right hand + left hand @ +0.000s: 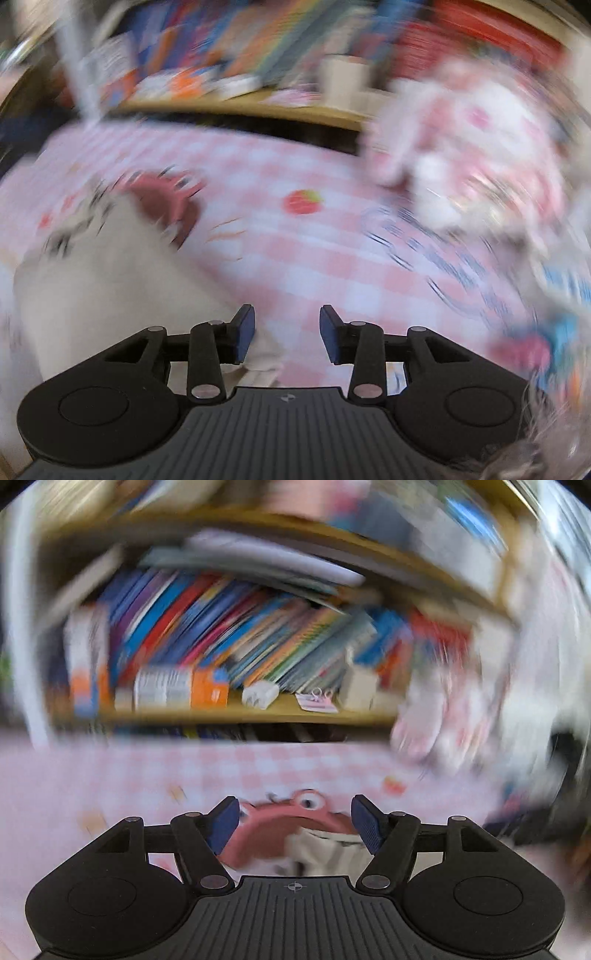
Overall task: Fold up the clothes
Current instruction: 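Swing the lifted beige shirt over with both grippers and lower it onto the sheet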
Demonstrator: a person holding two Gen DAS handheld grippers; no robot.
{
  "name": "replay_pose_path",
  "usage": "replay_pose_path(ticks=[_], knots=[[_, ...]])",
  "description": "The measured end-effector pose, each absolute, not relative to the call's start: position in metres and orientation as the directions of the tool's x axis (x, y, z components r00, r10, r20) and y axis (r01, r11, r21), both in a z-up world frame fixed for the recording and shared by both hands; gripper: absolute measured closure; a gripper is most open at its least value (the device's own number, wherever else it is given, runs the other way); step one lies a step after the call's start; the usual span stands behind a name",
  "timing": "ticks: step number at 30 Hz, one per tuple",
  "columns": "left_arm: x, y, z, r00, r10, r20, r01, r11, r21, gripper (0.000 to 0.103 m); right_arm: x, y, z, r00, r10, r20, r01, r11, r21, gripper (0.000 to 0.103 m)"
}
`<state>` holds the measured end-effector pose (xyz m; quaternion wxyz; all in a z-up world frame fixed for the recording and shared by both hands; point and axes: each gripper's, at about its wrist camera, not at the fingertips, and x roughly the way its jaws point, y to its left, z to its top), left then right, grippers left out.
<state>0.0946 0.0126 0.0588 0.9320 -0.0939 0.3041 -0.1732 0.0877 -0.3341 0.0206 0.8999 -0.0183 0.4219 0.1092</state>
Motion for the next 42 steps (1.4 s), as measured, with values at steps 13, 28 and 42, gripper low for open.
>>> replay_pose_path(ticks=[13, 28, 42], knots=[[0.138, 0.009, 0.014, 0.608, -0.486, -0.628, 0.319, 0.874, -0.368, 0.068, 0.023, -0.325, 0.020, 0.642, 0.217, -0.735, 0.106, 0.925, 0.366, 0.071], [0.152, 0.035, -0.006, 0.502, -0.595, -0.628, 0.274, 0.798, -0.537, 0.063, 0.009, -0.351, 0.006, 0.679, 0.143, -0.720, 0.338, 0.810, 0.480, 0.075], [0.129, 0.034, -0.030, 0.450, -0.590, -0.671, 0.161, 0.792, -0.589, 0.075, -0.005, -0.330, -0.014, 0.606, 0.255, -0.753, 0.344, 0.770, 0.537, 0.056]])
